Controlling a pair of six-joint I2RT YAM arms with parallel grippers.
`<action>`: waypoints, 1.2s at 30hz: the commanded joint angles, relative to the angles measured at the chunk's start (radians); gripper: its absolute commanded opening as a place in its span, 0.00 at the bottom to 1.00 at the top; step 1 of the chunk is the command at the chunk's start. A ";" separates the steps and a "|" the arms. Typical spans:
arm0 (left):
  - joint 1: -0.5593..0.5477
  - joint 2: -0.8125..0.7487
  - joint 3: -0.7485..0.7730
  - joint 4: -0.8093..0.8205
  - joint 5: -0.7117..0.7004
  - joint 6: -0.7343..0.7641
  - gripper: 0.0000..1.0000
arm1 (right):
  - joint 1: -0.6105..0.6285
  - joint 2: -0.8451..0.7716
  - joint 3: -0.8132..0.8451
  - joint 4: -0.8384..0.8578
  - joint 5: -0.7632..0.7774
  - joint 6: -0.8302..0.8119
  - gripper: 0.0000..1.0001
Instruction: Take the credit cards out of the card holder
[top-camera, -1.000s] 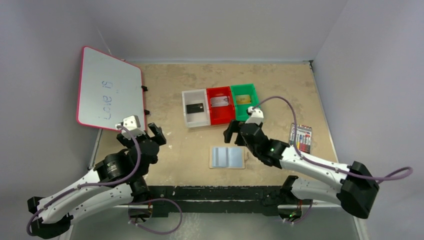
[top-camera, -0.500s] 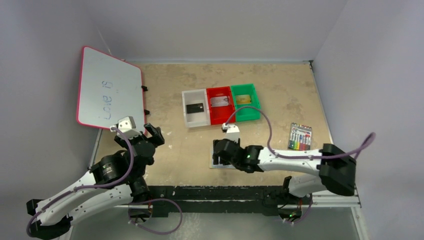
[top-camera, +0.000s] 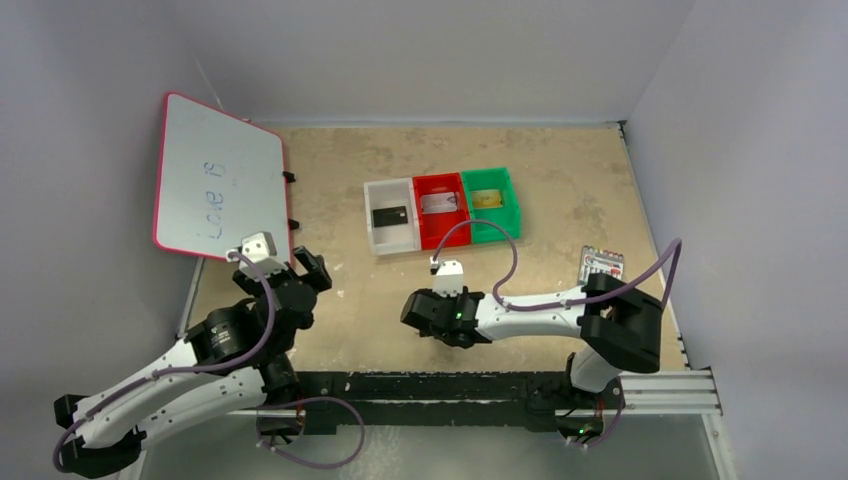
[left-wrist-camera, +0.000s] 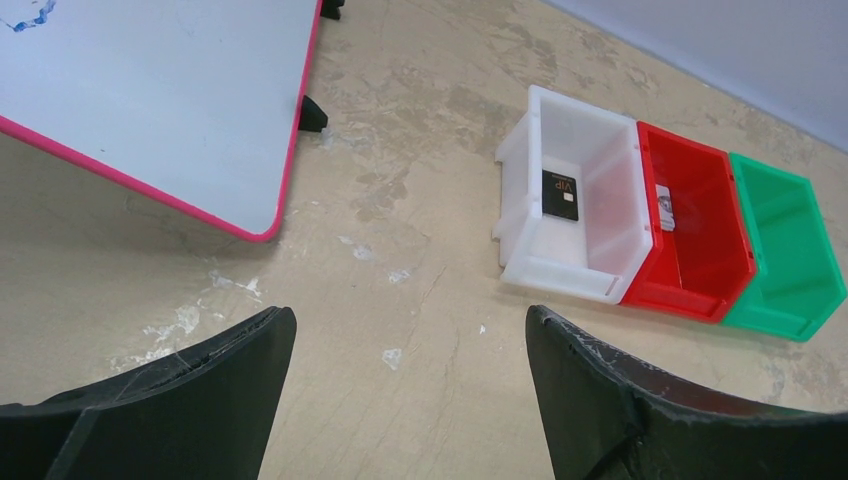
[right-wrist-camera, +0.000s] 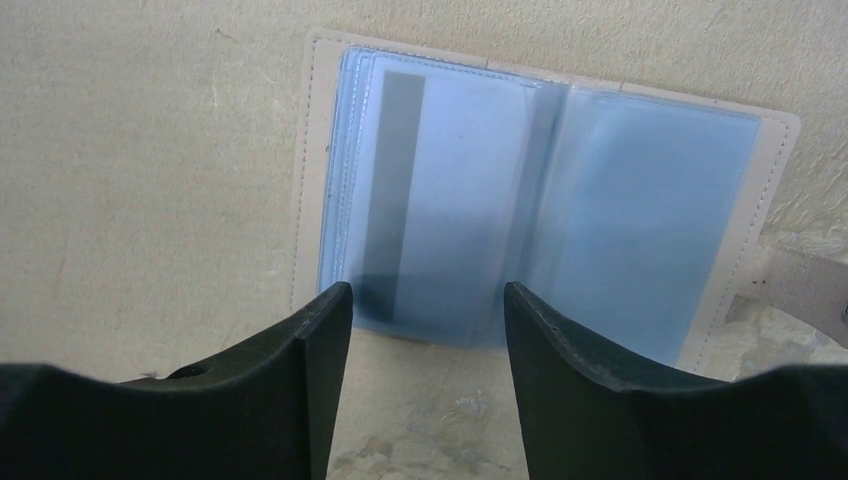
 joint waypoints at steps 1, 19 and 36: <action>-0.004 0.024 0.045 0.008 -0.002 -0.007 0.85 | 0.005 0.011 0.032 -0.044 0.054 0.047 0.58; -0.003 0.046 0.037 0.023 0.002 0.002 0.85 | 0.004 0.065 0.009 -0.007 0.049 0.015 0.20; -0.003 0.102 -0.058 0.324 0.282 0.055 0.85 | -0.188 -0.362 -0.387 0.658 -0.294 -0.153 0.00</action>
